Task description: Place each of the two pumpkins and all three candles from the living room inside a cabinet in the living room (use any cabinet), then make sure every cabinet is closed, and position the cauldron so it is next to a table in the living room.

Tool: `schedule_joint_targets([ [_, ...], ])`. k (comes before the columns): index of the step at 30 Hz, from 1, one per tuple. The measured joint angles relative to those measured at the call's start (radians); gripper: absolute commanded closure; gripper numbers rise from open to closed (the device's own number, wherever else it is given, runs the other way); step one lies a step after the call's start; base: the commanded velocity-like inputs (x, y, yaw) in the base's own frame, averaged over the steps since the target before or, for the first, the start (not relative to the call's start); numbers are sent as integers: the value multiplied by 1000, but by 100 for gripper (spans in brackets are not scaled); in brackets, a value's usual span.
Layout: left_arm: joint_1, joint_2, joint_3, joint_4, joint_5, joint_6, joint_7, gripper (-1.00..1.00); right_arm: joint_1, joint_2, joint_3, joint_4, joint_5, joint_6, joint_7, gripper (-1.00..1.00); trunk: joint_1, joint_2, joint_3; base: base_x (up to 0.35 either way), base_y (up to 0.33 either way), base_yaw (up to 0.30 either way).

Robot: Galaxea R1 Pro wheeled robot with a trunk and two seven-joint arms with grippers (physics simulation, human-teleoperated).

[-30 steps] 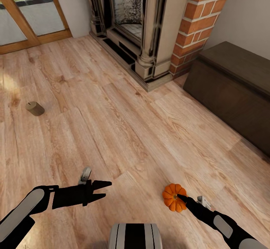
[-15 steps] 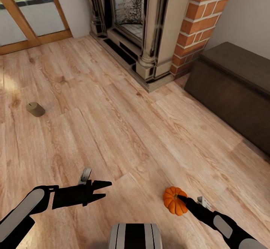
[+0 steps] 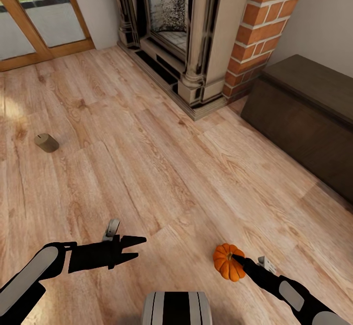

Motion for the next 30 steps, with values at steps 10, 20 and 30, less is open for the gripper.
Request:
schedule_joint_targets([
  [10, 0, 0, 0, 0, 0, 0, 0, -100, 0, 1, -1, 2, -1, 0, 2, 100, 0, 0, 0, 0, 0, 0],
  [20, 0, 0, 1, 2, 1, 0, 0, -100, 1, 1, 14, 4, 3, 0, -37, 100, -2, 1, 19, 0, 0, 0],
  [30, 0, 0, 1, 2, 1, 0, 0, -100, 1, 1, 10, 5, 13, -2, -72, 100, -7, 4, 58, 0, 0, 0],
])
